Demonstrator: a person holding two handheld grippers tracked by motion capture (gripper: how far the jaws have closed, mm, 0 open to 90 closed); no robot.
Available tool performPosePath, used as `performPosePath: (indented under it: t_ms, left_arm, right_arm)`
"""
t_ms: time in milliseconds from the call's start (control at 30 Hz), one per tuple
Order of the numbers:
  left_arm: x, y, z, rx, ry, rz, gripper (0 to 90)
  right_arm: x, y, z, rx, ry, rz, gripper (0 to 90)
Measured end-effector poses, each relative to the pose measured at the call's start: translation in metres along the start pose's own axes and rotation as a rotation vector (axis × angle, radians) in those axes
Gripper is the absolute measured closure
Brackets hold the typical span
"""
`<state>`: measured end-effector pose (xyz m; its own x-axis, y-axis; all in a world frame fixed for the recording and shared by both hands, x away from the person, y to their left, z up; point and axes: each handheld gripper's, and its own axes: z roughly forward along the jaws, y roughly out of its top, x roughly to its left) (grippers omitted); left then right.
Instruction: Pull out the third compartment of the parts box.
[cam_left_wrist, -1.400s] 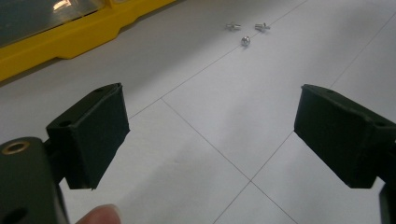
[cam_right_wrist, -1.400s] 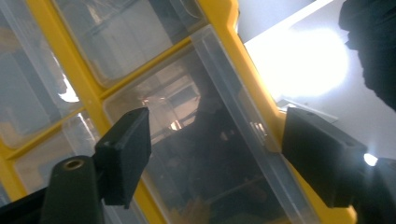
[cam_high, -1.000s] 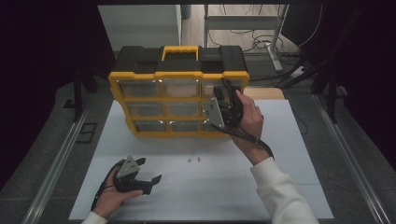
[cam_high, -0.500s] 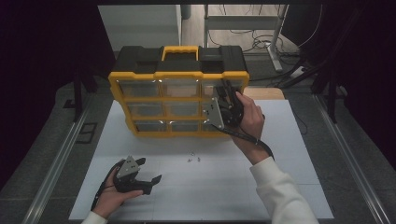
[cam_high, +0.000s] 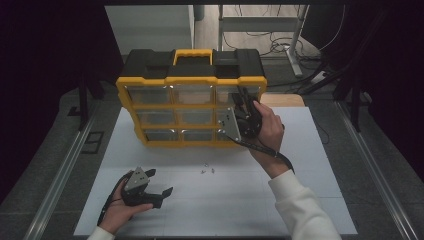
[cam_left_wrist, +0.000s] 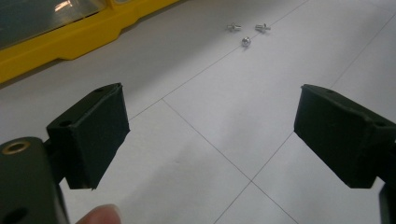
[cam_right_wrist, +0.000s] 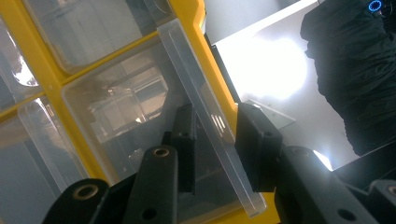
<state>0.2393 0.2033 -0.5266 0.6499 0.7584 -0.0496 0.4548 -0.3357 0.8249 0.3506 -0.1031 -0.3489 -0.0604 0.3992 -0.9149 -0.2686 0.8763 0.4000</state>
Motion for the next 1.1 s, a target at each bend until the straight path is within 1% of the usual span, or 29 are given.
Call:
performPosePath:
  t_ms: [367,1100]
  left_arm:
    - [0.000,0.000,0.000,0.001,0.001,0.002,10.7]
    - [0.000,0.000,-0.001,-0.001,0.004,0.002,10.6]
  right_arm:
    - [0.001,-0.001,-0.006,-0.013,-0.009,0.002,69.2]
    - [0.003,-0.002,-0.025,-0.040,-0.026,0.006,68.8]
